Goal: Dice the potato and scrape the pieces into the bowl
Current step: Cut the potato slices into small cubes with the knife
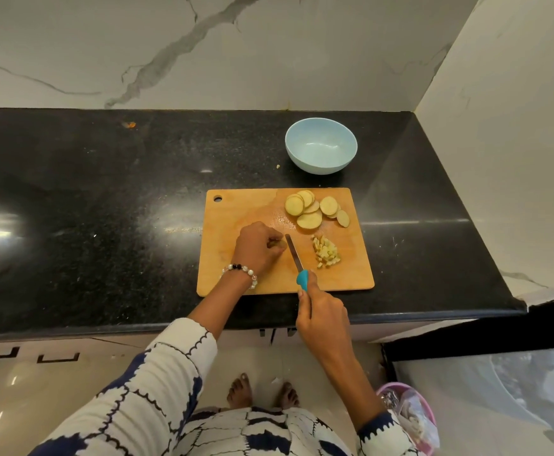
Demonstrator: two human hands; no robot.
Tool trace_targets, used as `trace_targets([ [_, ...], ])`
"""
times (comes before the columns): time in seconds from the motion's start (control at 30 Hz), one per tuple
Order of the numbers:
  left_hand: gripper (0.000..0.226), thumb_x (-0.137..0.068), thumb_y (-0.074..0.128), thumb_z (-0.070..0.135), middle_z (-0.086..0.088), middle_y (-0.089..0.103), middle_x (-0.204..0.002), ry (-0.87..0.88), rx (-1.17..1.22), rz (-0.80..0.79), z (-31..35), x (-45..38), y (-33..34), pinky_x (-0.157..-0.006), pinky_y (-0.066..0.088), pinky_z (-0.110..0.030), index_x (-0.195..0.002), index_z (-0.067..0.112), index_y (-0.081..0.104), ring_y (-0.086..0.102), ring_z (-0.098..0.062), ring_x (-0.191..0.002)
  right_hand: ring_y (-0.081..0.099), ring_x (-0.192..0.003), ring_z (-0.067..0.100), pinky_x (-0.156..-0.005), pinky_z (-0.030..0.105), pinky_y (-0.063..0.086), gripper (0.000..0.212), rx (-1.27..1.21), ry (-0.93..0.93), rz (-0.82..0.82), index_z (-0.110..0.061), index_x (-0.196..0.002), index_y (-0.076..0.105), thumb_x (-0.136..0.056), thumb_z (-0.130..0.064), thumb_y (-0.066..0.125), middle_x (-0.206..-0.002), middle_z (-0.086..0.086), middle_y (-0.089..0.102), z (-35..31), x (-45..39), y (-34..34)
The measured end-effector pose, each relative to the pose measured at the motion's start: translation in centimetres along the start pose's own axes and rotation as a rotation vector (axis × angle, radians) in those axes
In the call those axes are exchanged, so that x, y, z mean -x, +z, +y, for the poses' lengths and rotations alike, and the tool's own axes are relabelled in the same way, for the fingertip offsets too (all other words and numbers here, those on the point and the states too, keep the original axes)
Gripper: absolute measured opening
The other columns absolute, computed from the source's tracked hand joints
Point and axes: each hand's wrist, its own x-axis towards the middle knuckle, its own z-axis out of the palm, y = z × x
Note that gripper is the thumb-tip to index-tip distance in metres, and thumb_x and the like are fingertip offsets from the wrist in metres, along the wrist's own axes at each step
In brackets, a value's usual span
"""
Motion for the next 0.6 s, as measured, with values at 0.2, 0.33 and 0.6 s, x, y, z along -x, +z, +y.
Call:
trace_targets([
  [0.2,0.032,-0.082,0.067,0.027,-0.006,0.064,-0.107,0.016,-0.071,0.004,0.1,0.1,0.3,-0.083,0.048,-0.031,-0.113,0.017,0.068,0.059,-0.020,-0.097,0.054,-0.062,0.015,-0.058,0.039,0.050,0.051,0.046,-0.012,-0.015,-0.012,-0.148,0.024,-0.101,-0.031,0.033,-0.074,0.001,0.055,-0.1,-0.5,0.7],
  [0.33,0.029,-0.081,0.069,0.025,-0.006,0.065,-0.104,0.019,-0.035,0.001,0.0,0.2,0.4,-0.083,0.049,-0.037,-0.109,0.015,0.070,0.060,-0.021,-0.095,0.053,-0.059,0.016,-0.055,0.040,0.048,0.059,0.047,-0.020,-0.008,-0.011,-0.147,0.026,-0.095,-0.038,0.024,-0.070,0.001,0.054,-0.2,-0.6,1.1],
  [0.6,0.027,-0.076,0.074,0.019,-0.006,0.070,-0.099,0.034,0.047,0.025,-0.2,0.2,0.4,-0.083,0.049,-0.034,-0.102,0.011,0.073,0.063,-0.019,-0.090,0.056,-0.063,0.020,-0.055,0.036,0.045,0.055,0.190,-0.022,-0.031,-0.007,-0.150,0.015,-0.100,-0.027,0.029,-0.077,0.006,0.058,-0.7,-1.6,2.0],
])
